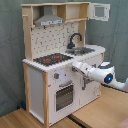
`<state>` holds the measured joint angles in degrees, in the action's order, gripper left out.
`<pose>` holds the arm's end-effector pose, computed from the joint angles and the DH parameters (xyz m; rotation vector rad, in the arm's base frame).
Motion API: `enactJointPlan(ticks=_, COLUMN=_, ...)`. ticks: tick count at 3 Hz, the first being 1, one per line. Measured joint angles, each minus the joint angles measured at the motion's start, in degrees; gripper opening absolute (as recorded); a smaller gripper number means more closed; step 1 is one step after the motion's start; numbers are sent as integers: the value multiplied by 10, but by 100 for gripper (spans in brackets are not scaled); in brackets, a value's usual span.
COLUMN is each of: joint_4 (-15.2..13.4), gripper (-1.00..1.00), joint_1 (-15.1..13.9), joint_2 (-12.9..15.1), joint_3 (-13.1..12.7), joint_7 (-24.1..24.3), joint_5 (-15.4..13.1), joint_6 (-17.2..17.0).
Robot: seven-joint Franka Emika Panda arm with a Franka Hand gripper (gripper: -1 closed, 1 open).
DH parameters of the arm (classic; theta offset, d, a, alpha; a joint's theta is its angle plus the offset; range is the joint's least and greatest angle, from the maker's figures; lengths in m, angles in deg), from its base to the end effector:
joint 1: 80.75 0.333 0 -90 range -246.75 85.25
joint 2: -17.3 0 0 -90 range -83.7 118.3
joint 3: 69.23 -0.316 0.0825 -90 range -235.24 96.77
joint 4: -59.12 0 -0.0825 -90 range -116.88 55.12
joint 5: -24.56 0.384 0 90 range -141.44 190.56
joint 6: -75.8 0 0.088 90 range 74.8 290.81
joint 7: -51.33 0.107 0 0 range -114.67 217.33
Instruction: Play with the kitchen
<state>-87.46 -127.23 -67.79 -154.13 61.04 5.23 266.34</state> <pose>0.3458 0.3571 0.3439 1.2499 1.2357 1.1153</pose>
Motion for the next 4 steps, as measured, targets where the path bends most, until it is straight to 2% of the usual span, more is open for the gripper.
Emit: enactJointPlan(ticks=4, joint_4=5, gripper=-100, joint_1=1, joint_2=0, joint_3=0, joint_7=-250, joint_5=0, joint_6=-13)
